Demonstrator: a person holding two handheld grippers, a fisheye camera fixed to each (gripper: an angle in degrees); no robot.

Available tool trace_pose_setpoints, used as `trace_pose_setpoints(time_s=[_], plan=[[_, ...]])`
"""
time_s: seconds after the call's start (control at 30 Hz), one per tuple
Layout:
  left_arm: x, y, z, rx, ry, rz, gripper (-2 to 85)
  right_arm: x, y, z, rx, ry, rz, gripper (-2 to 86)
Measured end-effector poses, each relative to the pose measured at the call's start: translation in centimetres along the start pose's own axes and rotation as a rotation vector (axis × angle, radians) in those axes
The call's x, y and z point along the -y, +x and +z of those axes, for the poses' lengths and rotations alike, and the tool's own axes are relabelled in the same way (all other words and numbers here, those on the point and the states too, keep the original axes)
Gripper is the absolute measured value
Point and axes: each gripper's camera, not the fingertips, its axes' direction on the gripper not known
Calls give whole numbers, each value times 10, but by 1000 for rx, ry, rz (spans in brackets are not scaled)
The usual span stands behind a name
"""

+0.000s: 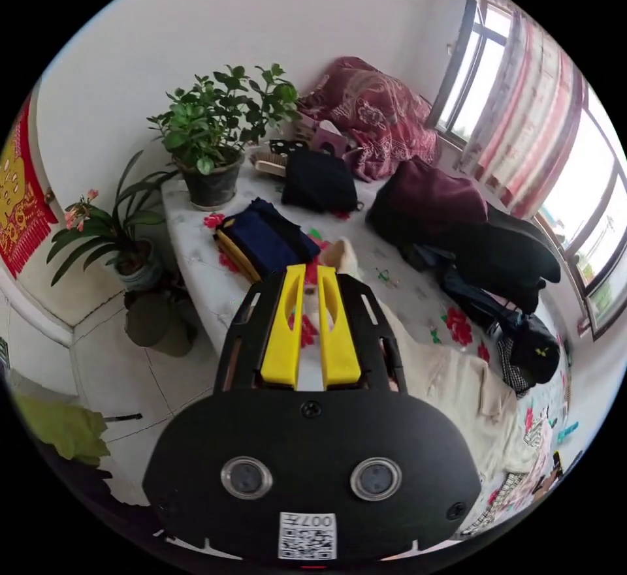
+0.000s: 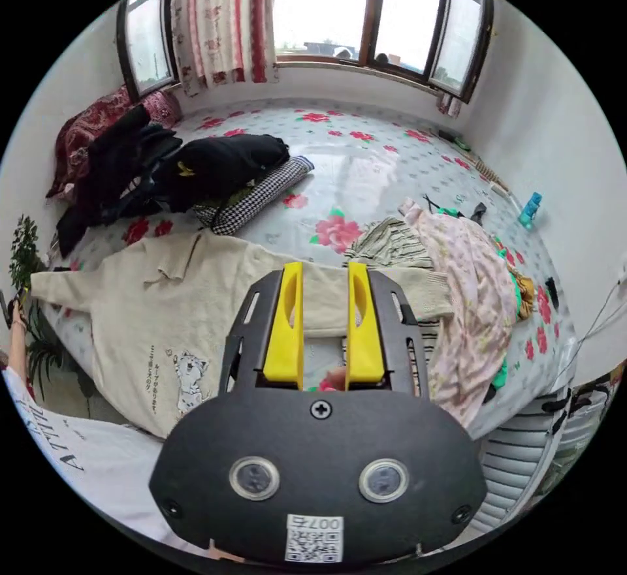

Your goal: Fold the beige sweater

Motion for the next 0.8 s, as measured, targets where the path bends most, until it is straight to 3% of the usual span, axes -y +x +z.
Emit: trace_pose_setpoints(time_s=[0.13, 0.27, 0.4, 0.47, 0.53, 0.63, 0.67, 0.8], plan=[[-34, 8, 25, -81, -50, 93, 46, 5, -176, 82, 202, -76, -261, 91], [-163, 66, 65, -281, -325, 379, 42, 15, -361, 166, 281, -189, -567, 103], [-277, 101, 52, -354, -497, 561, 35, 21, -462, 246, 172, -343, -690, 80], [-299, 105, 40, -376, -530, 609, 34, 20, -485, 280, 94, -470, -760, 61], [-312, 104, 30, -377, -557, 644, 34, 36, -500, 280, 12, -471, -839, 45], [-321, 90, 21, -389, -593, 624, 39, 119, -499, 214, -84, -198, -741, 25], [-324, 81, 21, -389, -614, 599, 52, 160, -485, 179, -80, -91, -606, 17], [-331, 66, 15, -441, -650, 591, 113, 214, -415, 91, 124, 117, -199, 15]])
